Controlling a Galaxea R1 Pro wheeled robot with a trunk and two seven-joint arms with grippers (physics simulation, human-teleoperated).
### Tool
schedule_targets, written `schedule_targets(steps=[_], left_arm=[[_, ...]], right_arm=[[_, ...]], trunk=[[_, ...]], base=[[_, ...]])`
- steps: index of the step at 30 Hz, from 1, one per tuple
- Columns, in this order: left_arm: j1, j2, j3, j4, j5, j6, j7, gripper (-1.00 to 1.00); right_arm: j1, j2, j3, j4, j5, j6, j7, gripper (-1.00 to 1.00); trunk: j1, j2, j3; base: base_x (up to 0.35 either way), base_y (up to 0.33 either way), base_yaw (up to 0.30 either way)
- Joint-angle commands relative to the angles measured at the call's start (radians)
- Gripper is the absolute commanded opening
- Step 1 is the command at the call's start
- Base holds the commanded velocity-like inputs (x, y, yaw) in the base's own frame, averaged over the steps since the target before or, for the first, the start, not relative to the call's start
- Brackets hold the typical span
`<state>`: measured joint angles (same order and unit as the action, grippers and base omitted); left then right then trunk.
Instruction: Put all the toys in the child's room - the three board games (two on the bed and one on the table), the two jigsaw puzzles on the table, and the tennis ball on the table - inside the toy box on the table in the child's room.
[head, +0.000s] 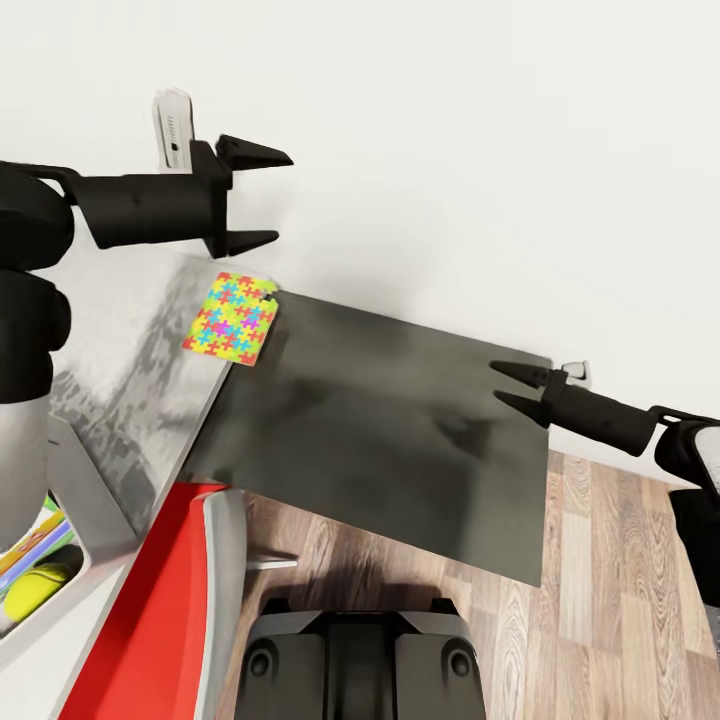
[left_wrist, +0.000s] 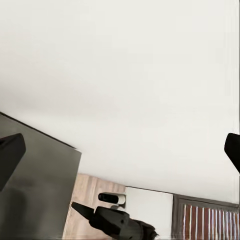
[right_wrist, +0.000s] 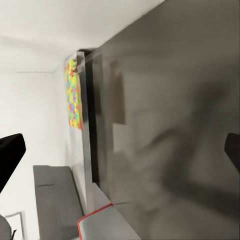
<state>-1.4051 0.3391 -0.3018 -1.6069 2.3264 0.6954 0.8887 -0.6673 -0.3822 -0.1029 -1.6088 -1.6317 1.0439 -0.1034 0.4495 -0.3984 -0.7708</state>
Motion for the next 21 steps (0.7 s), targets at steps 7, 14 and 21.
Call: schedule_targets(steps=[7, 14, 21], left_arm=[[0.002, -0.071, 0.000, -0.002, 0.025, -0.001, 0.010, 1.00], [0.003, -0.088, 0.003, -0.002, 0.030, -0.001, 0.011, 1.00], [0.006, -0.095, 0.009, -0.001, 0.030, -0.003, 0.012, 1.00]], right_arm=[[-0.013, 0.008, 0.006, -0.001, -0.010, 0.003, -0.015, 1.00], [-0.016, 0.006, 0.008, -0.002, -0.010, 0.003, -0.016, 1.00], [-0.019, 0.002, 0.007, -0.003, -0.010, 0.003, -0.016, 1.00]], trunk=[[0.001, -0.002, 0.001], [0.001, -0.002, 0.004], [0.001, -0.002, 0.008]], base=[[0.000, 0.000, 0.141], [0.000, 0.000, 0.217], [0.000, 0.000, 0.252]])
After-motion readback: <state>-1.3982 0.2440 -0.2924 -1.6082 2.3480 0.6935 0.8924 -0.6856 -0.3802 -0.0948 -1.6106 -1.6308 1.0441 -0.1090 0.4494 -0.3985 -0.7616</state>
